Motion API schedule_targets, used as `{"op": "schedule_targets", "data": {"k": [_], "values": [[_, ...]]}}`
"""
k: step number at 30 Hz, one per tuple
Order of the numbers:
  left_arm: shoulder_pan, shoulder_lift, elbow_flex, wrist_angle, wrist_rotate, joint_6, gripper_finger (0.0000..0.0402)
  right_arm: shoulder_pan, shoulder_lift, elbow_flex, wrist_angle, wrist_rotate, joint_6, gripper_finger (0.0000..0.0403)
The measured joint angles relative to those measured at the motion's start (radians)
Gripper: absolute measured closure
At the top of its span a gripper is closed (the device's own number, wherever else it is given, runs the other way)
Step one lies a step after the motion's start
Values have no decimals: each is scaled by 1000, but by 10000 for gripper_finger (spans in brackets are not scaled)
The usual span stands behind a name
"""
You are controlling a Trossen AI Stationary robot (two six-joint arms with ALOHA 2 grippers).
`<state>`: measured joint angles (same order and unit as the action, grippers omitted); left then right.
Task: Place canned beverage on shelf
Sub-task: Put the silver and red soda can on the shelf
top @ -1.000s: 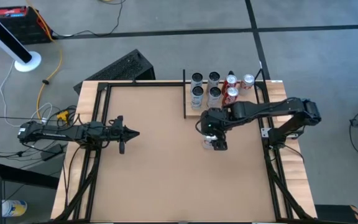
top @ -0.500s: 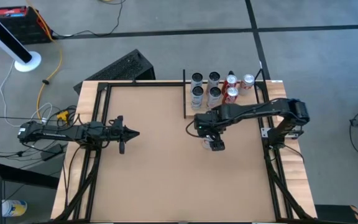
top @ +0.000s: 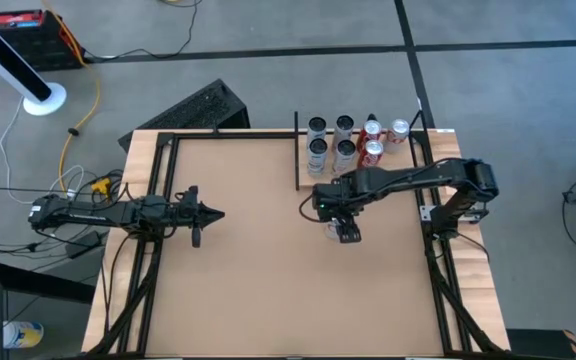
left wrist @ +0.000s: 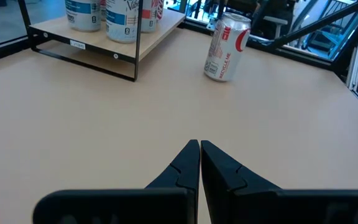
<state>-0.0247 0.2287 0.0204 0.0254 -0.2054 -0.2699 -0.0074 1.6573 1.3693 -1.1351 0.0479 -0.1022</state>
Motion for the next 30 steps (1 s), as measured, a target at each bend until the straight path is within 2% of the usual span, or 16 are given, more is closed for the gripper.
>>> {"op": "schedule_targets", "data": {"k": [5, 6, 12, 20, 26, 30], "values": [[0, 0, 0, 0, 0, 0, 402, -1, -2, 2, -10, 3, -11, 128], [0, 0, 0, 0, 0, 0, 402, -1, -3, 2, -12, 3, -13, 131], [0, 0, 0, 0, 0, 0, 402, 1, -34, -2, -32, -1, -33, 131], [0, 0, 0, 0, 0, 0, 402, -32, -197, -51, -96, -24, -30, 131], [0, 0, 0, 0, 0, 0, 402, -147, -368, -168, -175, -17, -44, 131], [0, 0, 0, 0, 0, 0, 402, -253, -458, -178, -207, -16, -81, 131]]}}
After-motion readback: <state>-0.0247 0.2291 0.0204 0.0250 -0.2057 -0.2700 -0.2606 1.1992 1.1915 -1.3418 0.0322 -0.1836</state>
